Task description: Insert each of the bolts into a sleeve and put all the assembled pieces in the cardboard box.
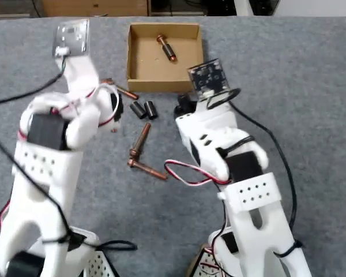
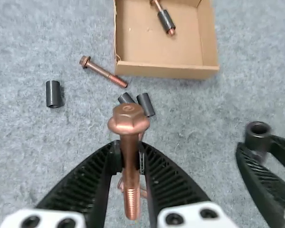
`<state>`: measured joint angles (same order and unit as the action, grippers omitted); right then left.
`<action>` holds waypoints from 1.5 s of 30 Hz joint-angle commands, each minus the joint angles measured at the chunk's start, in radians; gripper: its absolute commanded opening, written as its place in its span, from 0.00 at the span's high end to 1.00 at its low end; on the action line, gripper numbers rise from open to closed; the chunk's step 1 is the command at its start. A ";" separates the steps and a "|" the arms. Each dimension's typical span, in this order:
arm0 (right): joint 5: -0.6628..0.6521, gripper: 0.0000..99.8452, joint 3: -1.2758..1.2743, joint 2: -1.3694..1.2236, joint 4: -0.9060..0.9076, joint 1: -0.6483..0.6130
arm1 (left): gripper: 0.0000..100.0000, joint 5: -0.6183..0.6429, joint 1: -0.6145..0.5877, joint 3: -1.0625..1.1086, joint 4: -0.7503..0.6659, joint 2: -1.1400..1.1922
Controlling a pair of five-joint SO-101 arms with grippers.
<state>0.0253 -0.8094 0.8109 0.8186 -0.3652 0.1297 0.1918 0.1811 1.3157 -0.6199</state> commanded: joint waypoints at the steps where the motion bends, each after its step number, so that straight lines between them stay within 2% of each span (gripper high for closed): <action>1: 0.008 1.00 -0.038 0.064 -0.048 -0.031 | 0.98 -0.009 -0.012 0.135 -0.129 -0.156; 6: 0.008 1.00 -0.174 0.245 -0.100 -0.048 | 0.98 -0.009 -0.012 0.275 -0.255 -0.302; 13: 0.008 1.00 -0.438 0.595 -0.167 -0.047 | 0.98 -0.009 -0.011 0.381 -0.377 -0.392; 20: 0.012 1.00 -0.670 0.972 -0.267 -0.058 | 0.98 -0.009 -0.006 0.374 -0.391 -0.400; 23: 0.078 1.00 -0.751 1.116 -0.279 -0.104 | 0.98 -0.009 -0.005 0.374 -0.391 -0.400; 28: 0.193 1.00 -0.803 1.096 -0.333 -0.176 | 0.98 -0.009 -0.003 0.358 -0.388 -0.400; 32: 0.207 1.00 -0.880 1.113 -0.488 -0.216 | 0.98 -0.009 -0.002 0.308 -0.385 -0.400; 36: 0.209 1.00 -0.877 1.115 -0.514 -0.229 | 0.98 -0.009 0.002 0.258 -0.382 -0.400; 41: 0.209 1.00 -0.877 1.115 -0.512 -0.231 | 0.98 -0.011 0.144 0.230 -0.381 -0.400; 45: 0.207 1.00 -0.877 1.113 -0.509 -0.231 | 0.98 -0.114 0.267 0.212 -0.381 -0.400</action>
<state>0.2232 -1.6855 1.8052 0.3337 -0.5815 0.0806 0.3790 0.4603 0.9536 -0.9973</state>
